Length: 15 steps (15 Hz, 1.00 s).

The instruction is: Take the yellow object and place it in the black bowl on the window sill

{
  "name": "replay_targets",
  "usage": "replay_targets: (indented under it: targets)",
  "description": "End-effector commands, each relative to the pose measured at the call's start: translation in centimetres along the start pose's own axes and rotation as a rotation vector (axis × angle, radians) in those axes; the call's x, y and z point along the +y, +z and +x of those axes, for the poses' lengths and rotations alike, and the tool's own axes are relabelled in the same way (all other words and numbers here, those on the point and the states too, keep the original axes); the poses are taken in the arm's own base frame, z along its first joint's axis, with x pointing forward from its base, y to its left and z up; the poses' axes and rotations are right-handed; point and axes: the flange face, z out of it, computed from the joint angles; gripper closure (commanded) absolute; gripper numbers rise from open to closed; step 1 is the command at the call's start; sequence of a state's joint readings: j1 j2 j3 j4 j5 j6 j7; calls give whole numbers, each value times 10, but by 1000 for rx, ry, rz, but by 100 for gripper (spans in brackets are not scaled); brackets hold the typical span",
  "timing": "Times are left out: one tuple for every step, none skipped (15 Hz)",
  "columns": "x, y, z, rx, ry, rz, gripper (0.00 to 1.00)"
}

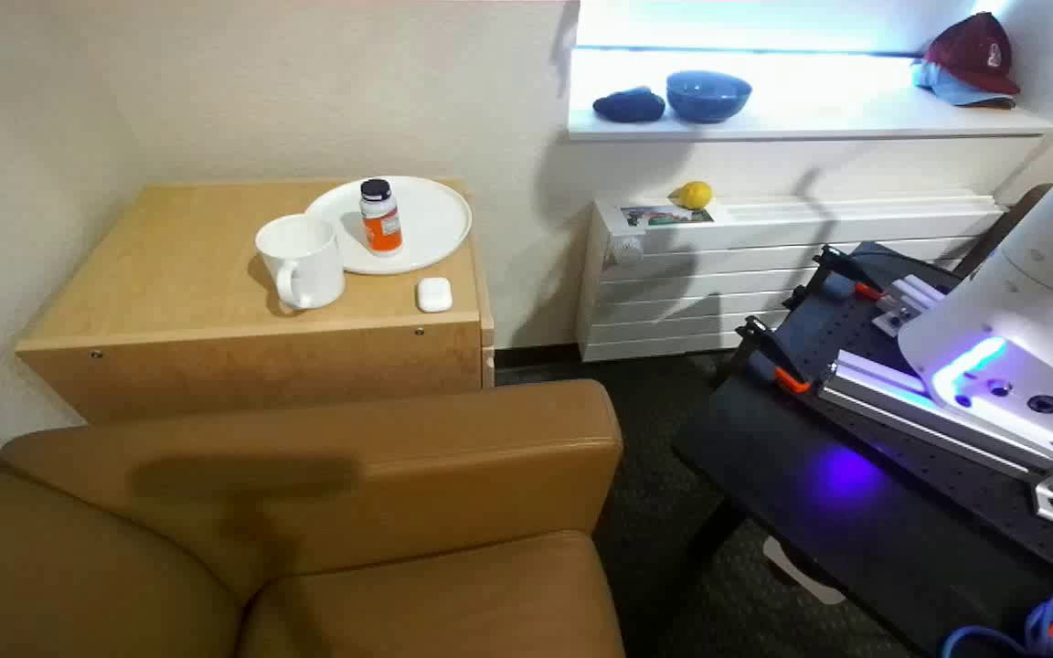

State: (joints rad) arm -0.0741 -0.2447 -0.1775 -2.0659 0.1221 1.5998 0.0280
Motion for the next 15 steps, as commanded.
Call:
replay_targets:
  targets:
    - [0,-1,0,-1,0,0,0]
    - [8,12,7,-4,22,11,0]
    - [18,23,13,26,62,-6,0]
    - [27,33,18,48,94,-2,0]
    - [38,47,24,83,145,4,0]
    - [49,60,29,111,196,14,0]
    - [62,77,37,152,255,20,0]
    - [72,89,42,190,299,13,0]
    - [83,104,48,223,348,10,0]
    - [93,120,53,237,412,24,0]
    - [97,120,53,217,452,64,0]
    - [87,111,52,213,379,26,0]
    - [91,119,54,202,391,26,0]
    - [91,119,54,201,390,25,0]
    - [90,117,54,205,387,26,0]
